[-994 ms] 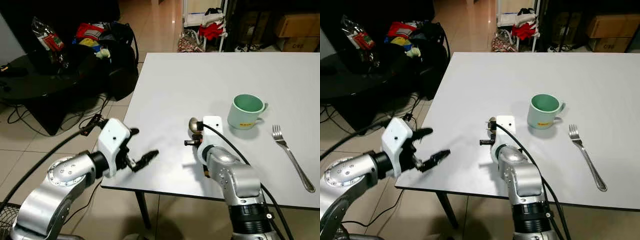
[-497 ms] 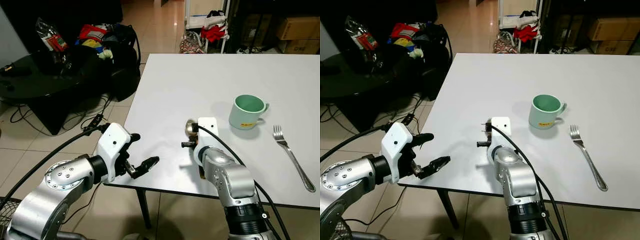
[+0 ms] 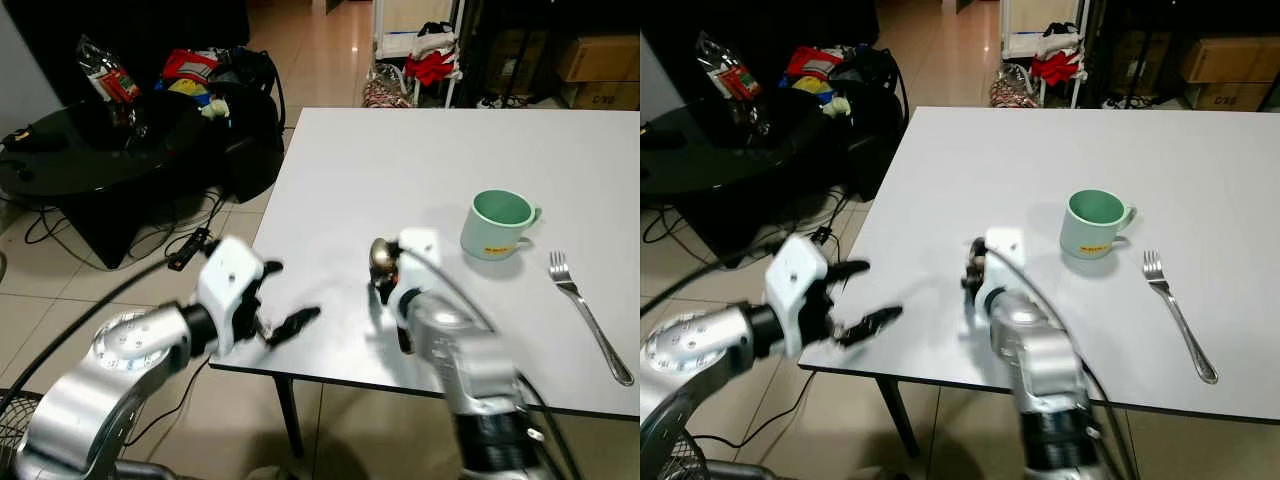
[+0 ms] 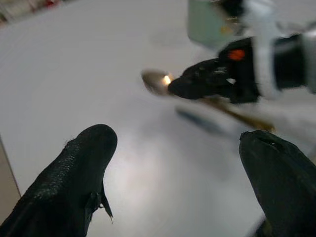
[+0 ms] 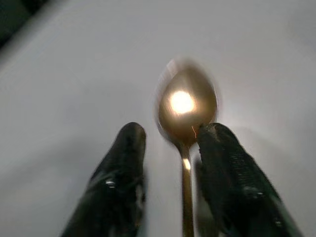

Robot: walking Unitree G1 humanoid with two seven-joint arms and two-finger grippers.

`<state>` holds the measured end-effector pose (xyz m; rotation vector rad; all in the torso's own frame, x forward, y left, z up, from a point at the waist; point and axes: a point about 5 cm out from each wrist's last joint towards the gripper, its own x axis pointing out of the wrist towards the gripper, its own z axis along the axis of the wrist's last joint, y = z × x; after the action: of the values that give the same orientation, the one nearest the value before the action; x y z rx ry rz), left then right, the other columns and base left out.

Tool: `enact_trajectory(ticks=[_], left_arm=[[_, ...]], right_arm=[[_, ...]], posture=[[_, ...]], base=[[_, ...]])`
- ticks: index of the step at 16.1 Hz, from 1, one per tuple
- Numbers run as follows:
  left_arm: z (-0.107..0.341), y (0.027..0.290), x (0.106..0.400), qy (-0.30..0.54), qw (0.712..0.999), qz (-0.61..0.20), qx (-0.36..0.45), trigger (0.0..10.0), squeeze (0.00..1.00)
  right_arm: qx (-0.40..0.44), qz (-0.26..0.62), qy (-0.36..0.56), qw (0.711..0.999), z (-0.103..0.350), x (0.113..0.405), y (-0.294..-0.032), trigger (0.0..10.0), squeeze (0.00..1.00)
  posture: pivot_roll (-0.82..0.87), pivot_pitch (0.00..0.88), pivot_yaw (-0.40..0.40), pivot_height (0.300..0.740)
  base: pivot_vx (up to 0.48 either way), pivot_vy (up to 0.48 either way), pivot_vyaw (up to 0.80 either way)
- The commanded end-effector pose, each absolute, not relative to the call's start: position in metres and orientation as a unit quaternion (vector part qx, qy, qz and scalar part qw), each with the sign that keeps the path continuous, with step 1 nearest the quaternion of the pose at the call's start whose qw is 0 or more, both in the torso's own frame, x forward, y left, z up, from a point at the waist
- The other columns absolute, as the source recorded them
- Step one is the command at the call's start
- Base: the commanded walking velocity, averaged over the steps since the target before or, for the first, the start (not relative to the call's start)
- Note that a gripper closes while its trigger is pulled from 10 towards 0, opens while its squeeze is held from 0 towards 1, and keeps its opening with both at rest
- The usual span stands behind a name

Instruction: Setting the table

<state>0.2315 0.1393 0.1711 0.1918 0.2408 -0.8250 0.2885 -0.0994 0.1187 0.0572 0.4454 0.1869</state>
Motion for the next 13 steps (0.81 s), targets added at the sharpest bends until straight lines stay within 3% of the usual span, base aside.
enact_trajectory(ticks=[1, 4, 7, 10, 13], left_arm=[[0.174, 0.145, 0.236, 0.107, 0.915, -0.378, 0.090, 10.0, 0.00], [0.167, 0.150, 0.247, 0.088, 0.948, -0.291, 0.090, 10.0, 0.00], [0.162, 0.141, 0.247, 0.075, 0.959, -0.259, 0.083, 10.0, 0.00], [0.155, 0.127, 0.256, 0.089, 0.940, -0.305, 0.121, 10.0, 0.00], [0.148, 0.130, 0.260, 0.104, 0.941, -0.292, 0.133, 10.0, 0.00]], right_arm=[[0.031, 0.110, 0.179, 0.977, 0.135, 0.287, -0.103, 10.0, 1.00], [-0.012, 0.123, 0.114, 0.986, 0.160, 0.267, -0.124, 10.0, 1.00], [-0.018, 0.129, 0.098, 0.987, 0.166, 0.251, -0.132, 10.0, 1.00], [-0.083, 0.134, 0.162, 0.974, 0.151, 0.254, -0.145, 10.0, 1.00], [-0.159, 0.202, 0.237, 0.937, 0.129, 0.248, -0.150, 10.0, 1.00]], posture=[[0.06, 0.000, 0.088, 0.740], [0.04, 0.000, 0.066, 0.740], [0.05, 0.000, 0.053, 0.740], [0.05, 0.000, 0.051, 0.740], [0.04, 0.000, 0.066, 0.740]], base=[[0.000, 0.000, 0.00], [0.000, 0.000, 0.00], [0.000, 0.000, 0.00], [0.000, 0.000, 0.00], [0.000, 0.000, 0.00]])
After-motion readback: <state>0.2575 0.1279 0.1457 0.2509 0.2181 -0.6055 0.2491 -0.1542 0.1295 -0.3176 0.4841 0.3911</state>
